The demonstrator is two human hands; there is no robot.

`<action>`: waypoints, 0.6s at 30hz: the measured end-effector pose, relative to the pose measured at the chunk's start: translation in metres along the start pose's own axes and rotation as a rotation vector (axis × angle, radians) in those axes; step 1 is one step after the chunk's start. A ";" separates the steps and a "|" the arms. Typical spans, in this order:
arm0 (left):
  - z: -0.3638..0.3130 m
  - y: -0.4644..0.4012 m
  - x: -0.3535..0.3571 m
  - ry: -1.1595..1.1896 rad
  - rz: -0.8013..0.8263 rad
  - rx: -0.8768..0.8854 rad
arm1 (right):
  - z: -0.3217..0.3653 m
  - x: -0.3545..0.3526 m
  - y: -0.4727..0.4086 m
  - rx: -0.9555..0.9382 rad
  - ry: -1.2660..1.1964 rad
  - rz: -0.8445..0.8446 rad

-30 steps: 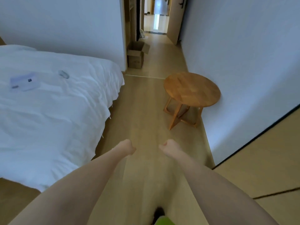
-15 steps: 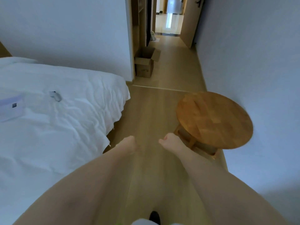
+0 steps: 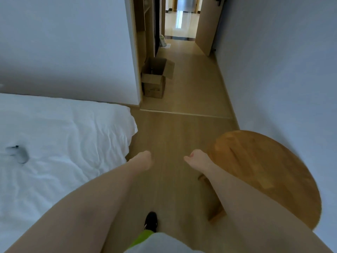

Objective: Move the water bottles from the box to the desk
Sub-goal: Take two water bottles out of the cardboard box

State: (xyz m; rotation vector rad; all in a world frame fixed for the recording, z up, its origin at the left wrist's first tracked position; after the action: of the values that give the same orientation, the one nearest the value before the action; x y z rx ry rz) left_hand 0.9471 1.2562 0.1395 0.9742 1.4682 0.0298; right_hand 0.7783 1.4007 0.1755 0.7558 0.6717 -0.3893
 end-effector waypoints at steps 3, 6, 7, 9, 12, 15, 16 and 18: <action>-0.002 -0.061 -0.060 0.037 -0.043 0.016 | 0.039 -0.033 -0.060 0.025 -0.025 -0.054; -0.008 -0.118 -0.120 0.030 -0.070 0.045 | 0.077 -0.067 -0.112 -0.004 -0.097 -0.124; -0.013 -0.136 -0.135 0.033 -0.065 0.054 | 0.086 -0.076 -0.129 -0.009 -0.121 -0.139; -0.023 -0.172 -0.164 0.045 -0.064 0.077 | 0.099 -0.094 -0.167 0.003 -0.150 -0.168; -0.037 -0.226 -0.201 0.065 -0.074 0.096 | 0.112 -0.118 -0.225 0.034 -0.152 -0.186; -0.049 -0.284 -0.229 0.050 -0.069 0.097 | 0.120 -0.135 -0.287 0.037 -0.152 -0.148; -0.053 -0.304 -0.237 0.055 -0.058 0.089 | 0.122 -0.142 -0.310 0.039 -0.155 -0.132; -0.064 -0.347 -0.257 0.063 -0.036 0.080 | 0.128 -0.161 -0.360 0.049 -0.149 -0.117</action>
State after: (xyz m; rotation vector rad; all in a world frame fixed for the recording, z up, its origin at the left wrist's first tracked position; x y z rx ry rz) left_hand 0.6653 0.9237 0.1650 1.0193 1.5539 -0.0248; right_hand 0.5170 1.0793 0.1749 0.7281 0.5693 -0.5648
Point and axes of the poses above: each hand's wrist, its own y-axis away from the middle knuckle, its own x-axis out of the palm, z = x × y, the point moved 7 cm from there along -y, towards the middle knuckle, and after that the axes turned 7 degrees about -y, right-handed, at the moved point
